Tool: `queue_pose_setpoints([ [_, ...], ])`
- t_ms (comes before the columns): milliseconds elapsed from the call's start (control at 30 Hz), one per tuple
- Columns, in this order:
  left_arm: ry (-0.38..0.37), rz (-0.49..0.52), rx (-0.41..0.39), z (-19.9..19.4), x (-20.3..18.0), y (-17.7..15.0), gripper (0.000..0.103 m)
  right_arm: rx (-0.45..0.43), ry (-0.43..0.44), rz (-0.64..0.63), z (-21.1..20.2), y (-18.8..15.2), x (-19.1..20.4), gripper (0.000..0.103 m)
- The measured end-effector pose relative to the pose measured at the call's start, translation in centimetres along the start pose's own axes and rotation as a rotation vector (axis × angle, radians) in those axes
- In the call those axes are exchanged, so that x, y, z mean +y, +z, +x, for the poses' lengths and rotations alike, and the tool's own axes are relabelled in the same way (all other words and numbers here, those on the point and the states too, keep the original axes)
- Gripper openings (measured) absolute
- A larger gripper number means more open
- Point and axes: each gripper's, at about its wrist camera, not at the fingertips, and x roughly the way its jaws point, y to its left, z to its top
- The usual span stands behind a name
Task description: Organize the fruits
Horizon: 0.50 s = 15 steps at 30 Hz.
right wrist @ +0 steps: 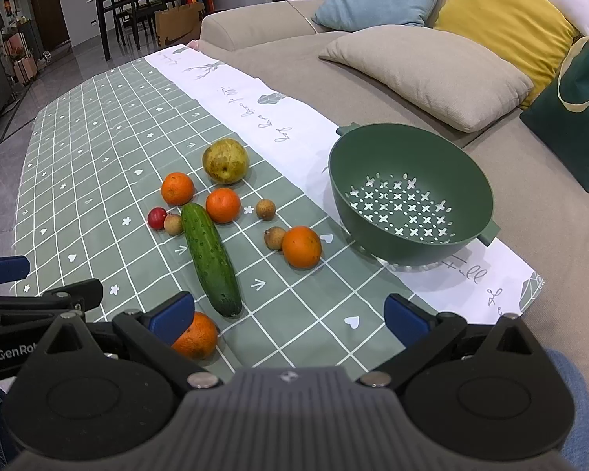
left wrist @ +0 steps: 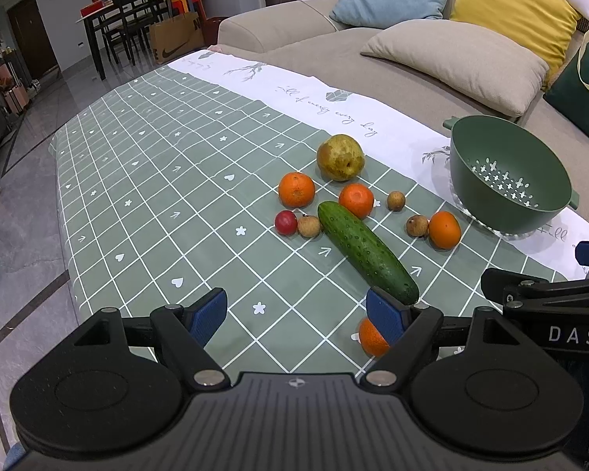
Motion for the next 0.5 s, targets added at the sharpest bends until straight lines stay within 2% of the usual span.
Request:
queue_pose_setpoints([
  [500, 0.000, 0.000, 0.002, 0.10, -0.03, 0.01, 0.094, 0.003, 0.000, 0.002, 0.17, -0.25, -0.07, 0.099],
])
